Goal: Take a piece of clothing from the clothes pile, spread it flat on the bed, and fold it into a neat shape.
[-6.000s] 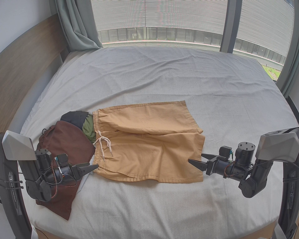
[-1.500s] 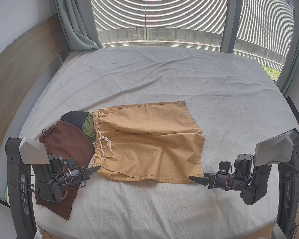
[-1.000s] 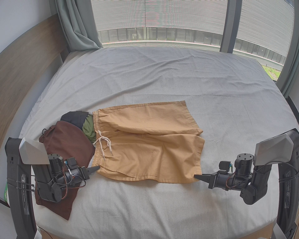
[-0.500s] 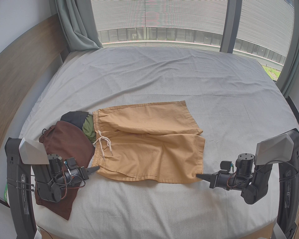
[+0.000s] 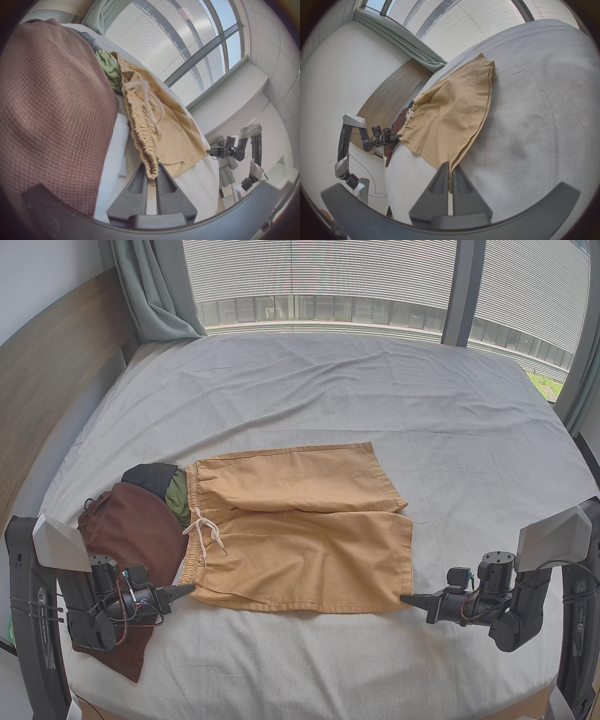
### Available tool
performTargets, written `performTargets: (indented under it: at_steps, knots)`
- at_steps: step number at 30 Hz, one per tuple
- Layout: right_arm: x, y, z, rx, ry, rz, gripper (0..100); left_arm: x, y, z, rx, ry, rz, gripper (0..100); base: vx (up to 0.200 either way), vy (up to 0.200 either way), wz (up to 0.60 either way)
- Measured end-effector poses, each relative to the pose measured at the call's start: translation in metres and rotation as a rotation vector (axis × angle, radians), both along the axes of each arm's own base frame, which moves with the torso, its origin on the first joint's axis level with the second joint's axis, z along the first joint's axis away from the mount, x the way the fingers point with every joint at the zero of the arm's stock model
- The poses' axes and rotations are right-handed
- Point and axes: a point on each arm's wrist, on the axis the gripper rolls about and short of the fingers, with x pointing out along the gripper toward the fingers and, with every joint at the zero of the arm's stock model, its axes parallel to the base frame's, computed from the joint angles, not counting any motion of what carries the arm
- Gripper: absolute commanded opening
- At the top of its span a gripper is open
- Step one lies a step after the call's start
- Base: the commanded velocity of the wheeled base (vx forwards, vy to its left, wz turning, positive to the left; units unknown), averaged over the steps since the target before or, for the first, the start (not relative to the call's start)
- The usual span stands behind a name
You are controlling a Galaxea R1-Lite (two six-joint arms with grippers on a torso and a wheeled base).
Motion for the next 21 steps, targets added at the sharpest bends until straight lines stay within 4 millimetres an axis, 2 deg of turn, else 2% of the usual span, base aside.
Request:
performTargets:
  at_steps: [13, 21]
  knots:
    - [-0.006, -0.008, -0.005, -0.051, -0.012, 0.006, 0, -0.018, 0.004, 0.001, -0.006, -0.007, -0.093, 0, 0.000, 0.000, 0.00]
    - [-0.014, -0.019, -0.016, -0.133, -0.030, 0.027, 0, -0.041, 0.016, 0.012, -0.082, 0.004, -0.182, 0, 0.000, 0.000, 0.00]
